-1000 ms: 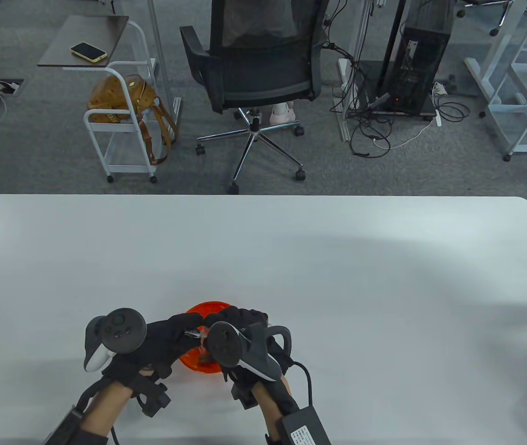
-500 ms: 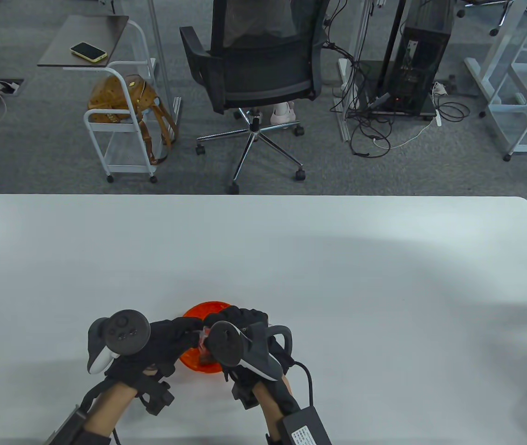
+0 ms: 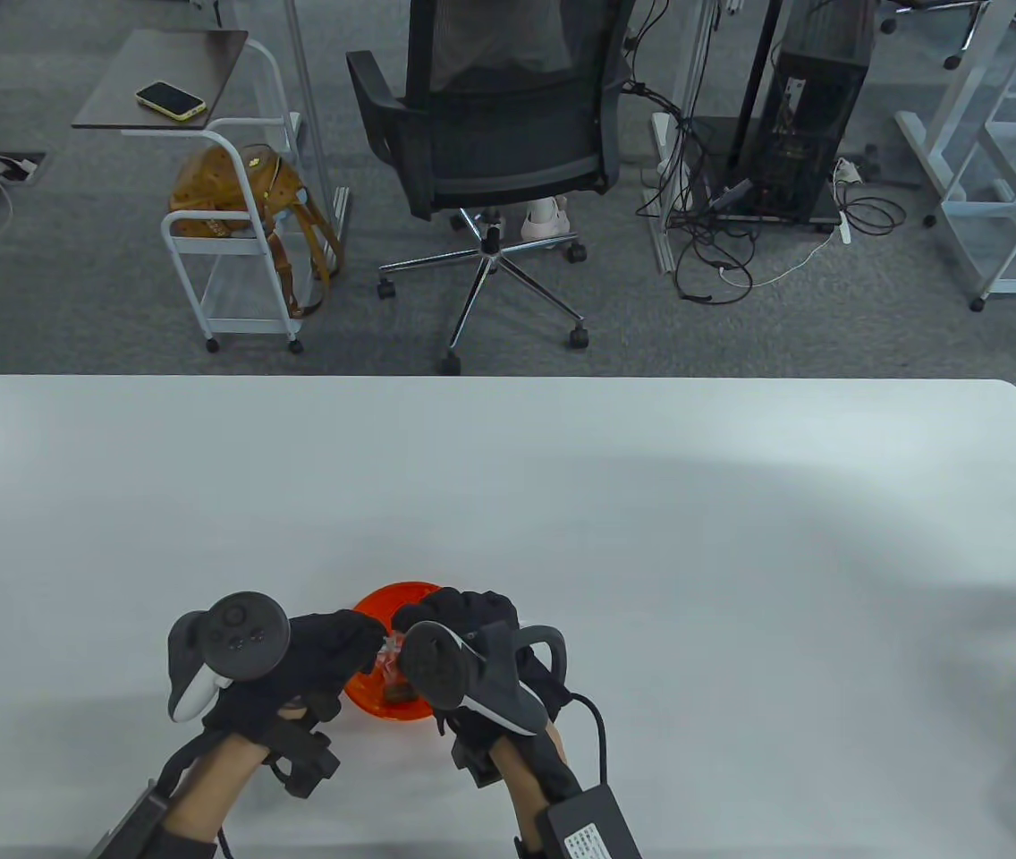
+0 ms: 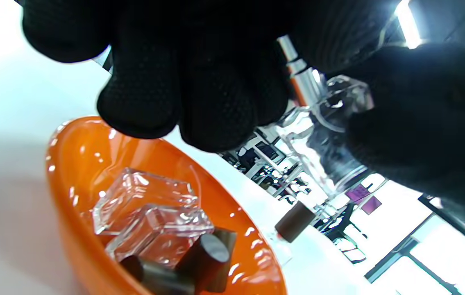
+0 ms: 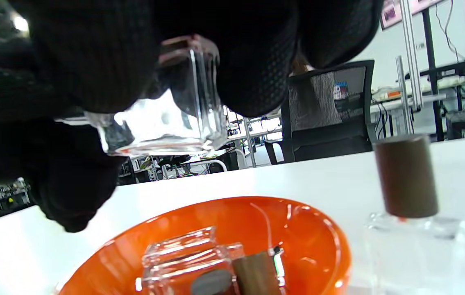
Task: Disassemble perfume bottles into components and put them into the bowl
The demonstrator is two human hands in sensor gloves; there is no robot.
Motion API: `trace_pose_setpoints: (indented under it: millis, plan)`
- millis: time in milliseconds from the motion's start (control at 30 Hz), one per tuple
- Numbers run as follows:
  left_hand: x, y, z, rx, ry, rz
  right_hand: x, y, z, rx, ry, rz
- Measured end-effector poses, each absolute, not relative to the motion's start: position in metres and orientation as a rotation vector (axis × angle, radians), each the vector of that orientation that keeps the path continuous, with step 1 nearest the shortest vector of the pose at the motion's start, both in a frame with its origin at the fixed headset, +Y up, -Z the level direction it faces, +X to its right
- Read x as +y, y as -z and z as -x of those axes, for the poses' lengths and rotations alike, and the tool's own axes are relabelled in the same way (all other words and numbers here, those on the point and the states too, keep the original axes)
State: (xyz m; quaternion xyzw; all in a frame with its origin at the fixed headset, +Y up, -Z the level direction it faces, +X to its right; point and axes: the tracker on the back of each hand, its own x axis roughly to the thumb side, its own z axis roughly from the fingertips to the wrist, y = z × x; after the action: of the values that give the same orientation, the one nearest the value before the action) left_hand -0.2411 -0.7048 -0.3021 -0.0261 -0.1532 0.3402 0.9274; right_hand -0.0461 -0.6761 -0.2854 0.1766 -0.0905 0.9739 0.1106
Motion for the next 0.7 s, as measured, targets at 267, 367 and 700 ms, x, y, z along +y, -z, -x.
trace_pose_setpoints:
  millis: [267, 367, 700]
  plan:
    - [-0.700, 0.306, 0.259, -0.190, -0.754, 0.024, -0.668, 0.285, 0.037, -0.380, -2.943, -0.483]
    - [-0.701, 0.308, 0.267, -0.135, -0.740, 0.014, -0.663, 0.289, 0.018, -0.446, -2.994, -0.381]
    - [-0.699, 0.344, 0.198, -0.116, -0.253, 0.143, -0.658, 0.296, -0.019, -0.439, -2.916, -0.194]
